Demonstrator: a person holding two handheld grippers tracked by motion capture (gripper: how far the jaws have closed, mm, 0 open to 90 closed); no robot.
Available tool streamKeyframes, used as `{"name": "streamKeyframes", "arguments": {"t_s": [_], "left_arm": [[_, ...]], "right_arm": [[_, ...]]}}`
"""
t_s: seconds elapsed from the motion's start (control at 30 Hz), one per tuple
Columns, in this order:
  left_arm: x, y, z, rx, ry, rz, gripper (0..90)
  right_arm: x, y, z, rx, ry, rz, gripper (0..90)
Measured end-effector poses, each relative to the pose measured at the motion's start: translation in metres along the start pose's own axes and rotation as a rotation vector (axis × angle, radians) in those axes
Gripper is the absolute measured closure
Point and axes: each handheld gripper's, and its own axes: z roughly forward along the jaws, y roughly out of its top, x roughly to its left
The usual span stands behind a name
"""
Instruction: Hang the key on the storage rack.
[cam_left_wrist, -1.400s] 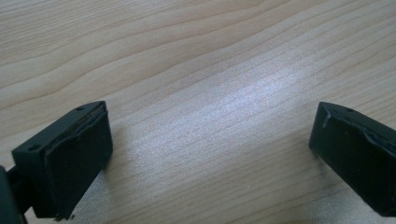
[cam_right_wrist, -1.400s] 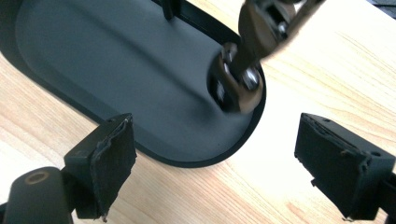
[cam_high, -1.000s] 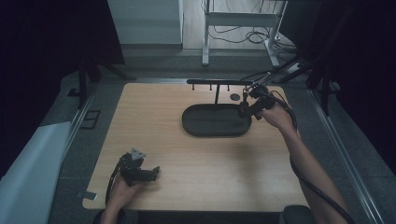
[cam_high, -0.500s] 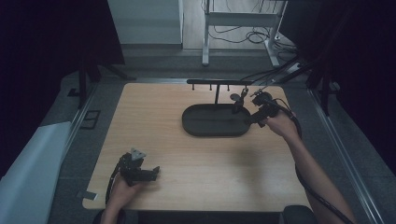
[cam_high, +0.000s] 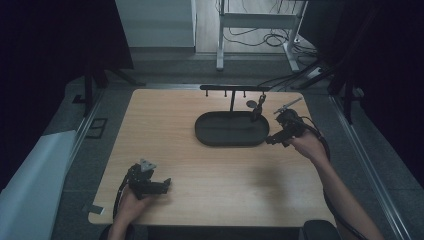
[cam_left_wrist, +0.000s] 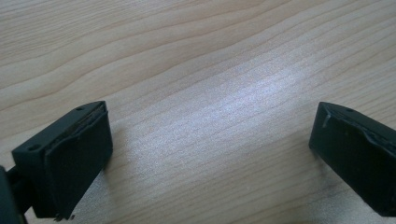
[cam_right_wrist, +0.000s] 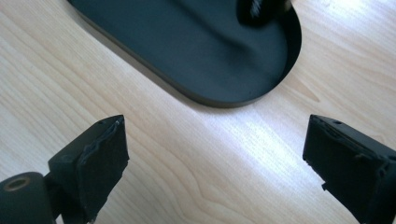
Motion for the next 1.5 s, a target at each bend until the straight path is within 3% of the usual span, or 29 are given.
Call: {"name": "streamKeyframes", "arguments": {"t_s": [0.9, 1.2, 1.5], "left_arm": [[0.0, 0.0, 0.0, 0.0, 0.0, 0.0, 0.0], [0.0, 0.0, 0.0, 0.001, 0.001, 0.0, 0.0], [0.0, 0.0, 0.0, -0.001, 0.002, -0.001, 0.0]], "right_arm": [[0.006, -0.078, -0.014, -0.03, 0.016, 0.054, 2.1], [0.012, -0.104, -0.006, -0.046, 0.011, 0.079, 1.9], [0.019, -0.125, 0.015, -0.062, 0.032, 0.112, 2.0]]}}
